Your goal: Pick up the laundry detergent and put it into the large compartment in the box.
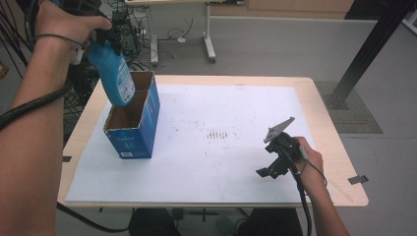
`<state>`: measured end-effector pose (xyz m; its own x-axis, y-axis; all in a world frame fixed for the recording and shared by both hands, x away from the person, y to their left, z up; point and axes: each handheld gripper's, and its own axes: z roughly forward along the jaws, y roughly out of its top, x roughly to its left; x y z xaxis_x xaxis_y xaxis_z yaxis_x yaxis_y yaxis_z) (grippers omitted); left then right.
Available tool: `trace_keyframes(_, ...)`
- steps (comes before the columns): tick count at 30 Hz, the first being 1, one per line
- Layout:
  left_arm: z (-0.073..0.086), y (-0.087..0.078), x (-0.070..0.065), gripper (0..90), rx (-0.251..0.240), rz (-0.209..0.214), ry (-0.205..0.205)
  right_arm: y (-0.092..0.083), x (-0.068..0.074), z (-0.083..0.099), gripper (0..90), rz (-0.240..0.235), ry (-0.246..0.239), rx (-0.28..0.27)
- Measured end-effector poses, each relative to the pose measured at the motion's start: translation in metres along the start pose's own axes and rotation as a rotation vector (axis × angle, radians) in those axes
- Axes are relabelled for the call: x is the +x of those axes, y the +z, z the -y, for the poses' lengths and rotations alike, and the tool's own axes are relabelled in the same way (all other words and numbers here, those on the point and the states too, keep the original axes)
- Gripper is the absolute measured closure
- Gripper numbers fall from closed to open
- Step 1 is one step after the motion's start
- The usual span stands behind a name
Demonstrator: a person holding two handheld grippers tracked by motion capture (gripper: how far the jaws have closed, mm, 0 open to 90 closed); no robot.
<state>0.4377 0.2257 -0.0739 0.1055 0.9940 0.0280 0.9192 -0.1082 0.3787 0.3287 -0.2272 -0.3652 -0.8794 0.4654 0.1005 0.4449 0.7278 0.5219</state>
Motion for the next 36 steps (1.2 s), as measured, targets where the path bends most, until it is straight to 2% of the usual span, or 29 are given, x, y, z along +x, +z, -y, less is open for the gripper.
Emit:
trace_keyframes(8,0.009,0.024,0.003,37.5,0.037,-0.015,-0.006,0.001,0.000,-0.001,4.3,-0.001,-0.001,0.003)
trace_keyframes(21,0.019,0.054,0.002,37.5,0.069,-0.001,-0.013,0.003,0.002,0.001,4.4,-0.003,0.005,0.004)
trace_keyframes(25,0.022,0.069,0.000,37.5,0.087,0.004,-0.012,0.003,0.002,0.002,4.4,-0.003,0.006,0.006)
trace_keyframes(36,0.029,0.091,0.001,37.6,0.116,0.013,-0.017,0.002,0.001,0.004,4.4,0.000,0.010,0.009)
